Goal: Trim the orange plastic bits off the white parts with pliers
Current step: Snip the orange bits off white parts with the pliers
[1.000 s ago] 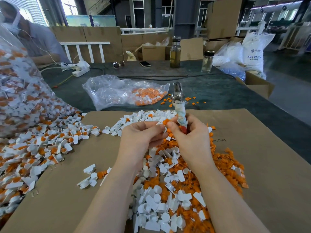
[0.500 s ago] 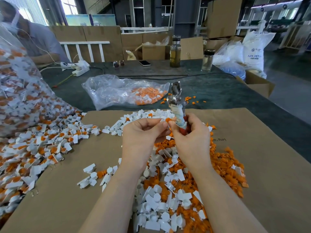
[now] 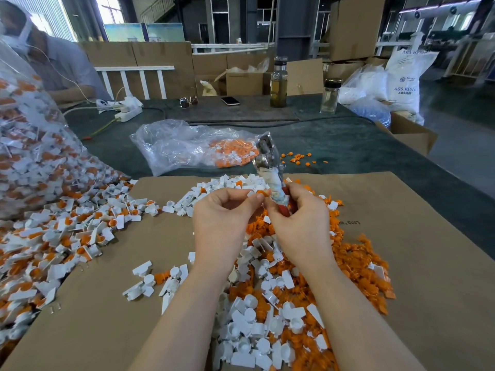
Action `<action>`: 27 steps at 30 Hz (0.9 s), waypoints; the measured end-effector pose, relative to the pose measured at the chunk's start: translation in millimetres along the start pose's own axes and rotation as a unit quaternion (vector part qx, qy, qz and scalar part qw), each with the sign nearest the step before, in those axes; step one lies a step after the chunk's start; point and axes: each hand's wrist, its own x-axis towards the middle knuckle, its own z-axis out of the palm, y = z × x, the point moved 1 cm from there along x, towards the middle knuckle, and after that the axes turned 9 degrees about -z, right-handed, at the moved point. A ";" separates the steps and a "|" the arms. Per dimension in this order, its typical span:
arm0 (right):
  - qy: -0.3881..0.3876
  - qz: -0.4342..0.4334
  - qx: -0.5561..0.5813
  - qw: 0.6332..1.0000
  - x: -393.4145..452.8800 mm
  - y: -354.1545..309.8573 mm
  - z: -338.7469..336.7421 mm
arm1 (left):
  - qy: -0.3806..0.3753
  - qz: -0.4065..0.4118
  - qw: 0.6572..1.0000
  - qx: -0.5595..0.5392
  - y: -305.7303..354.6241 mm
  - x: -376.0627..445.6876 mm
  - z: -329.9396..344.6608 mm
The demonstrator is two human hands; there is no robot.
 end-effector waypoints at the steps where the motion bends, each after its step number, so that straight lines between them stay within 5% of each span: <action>1: -0.004 -0.002 0.002 1.000 0.2 -0.4 0.0 | 0.005 0.002 1.000 0.007 -0.3 0.6 -0.3; 18: -0.020 0.044 0.065 0.997 2.1 -2.1 -1.9 | 0.023 0.044 0.997 0.054 -0.5 0.3 -2.1; 27: -0.244 0.110 0.109 0.957 5.2 3.5 -23.8 | 0.019 0.052 0.998 0.000 2.5 8.4 -15.1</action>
